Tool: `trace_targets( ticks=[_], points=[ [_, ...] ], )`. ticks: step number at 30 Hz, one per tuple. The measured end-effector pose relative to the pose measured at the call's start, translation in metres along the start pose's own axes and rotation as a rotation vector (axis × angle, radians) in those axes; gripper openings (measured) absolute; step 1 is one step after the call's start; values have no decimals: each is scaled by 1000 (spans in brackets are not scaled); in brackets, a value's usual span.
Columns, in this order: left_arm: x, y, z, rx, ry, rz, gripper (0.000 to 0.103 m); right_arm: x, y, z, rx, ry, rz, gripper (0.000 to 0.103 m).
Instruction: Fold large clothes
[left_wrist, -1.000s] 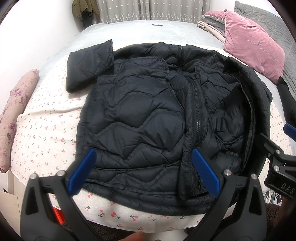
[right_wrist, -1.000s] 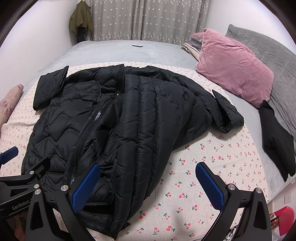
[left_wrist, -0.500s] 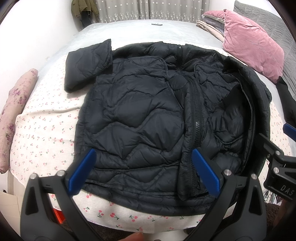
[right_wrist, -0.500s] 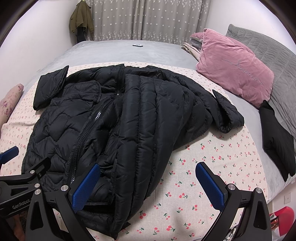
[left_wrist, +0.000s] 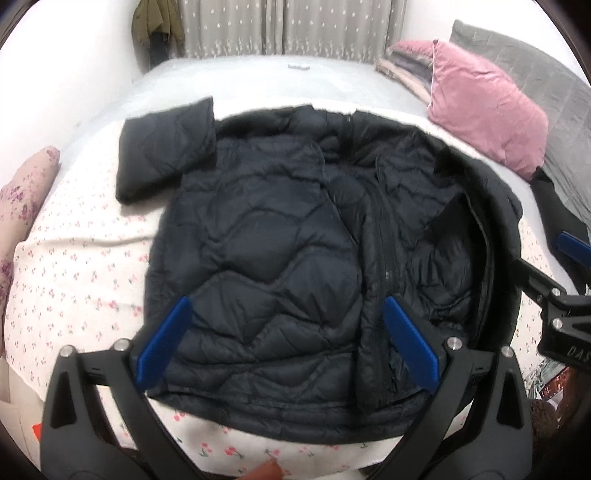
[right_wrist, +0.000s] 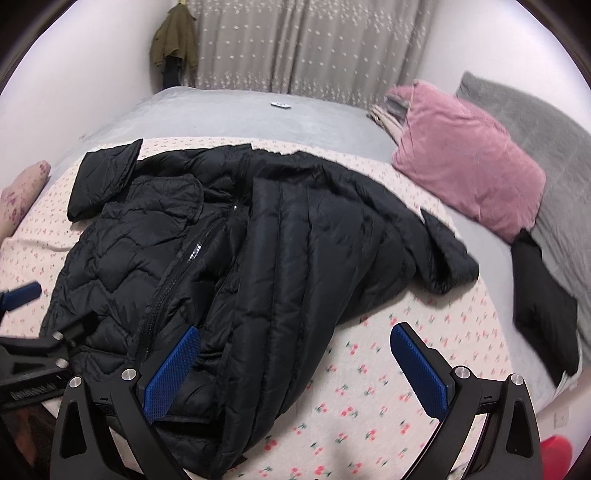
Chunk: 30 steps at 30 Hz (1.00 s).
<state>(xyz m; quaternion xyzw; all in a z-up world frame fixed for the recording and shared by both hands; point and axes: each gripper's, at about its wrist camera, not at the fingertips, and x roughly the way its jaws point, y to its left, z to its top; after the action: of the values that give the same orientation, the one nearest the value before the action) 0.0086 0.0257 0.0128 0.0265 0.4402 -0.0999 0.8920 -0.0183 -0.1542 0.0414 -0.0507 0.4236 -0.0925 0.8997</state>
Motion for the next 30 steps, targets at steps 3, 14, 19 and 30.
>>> trace_targets(
  ticks=[3,14,19,30],
  points=[
    [0,7,2,25,15,-45,103,-1,-6,4,6,-10,61,103],
    [25,63,12,-15,125,-86,102,36,-35,41,105,86,228,103],
    [54,99,10,-99,185,-88,102,64,-36,57,149,123,309,96],
    [90,139,-5,-170,255,-99,98,63,-93,31,249,125,333,14]
  ],
)
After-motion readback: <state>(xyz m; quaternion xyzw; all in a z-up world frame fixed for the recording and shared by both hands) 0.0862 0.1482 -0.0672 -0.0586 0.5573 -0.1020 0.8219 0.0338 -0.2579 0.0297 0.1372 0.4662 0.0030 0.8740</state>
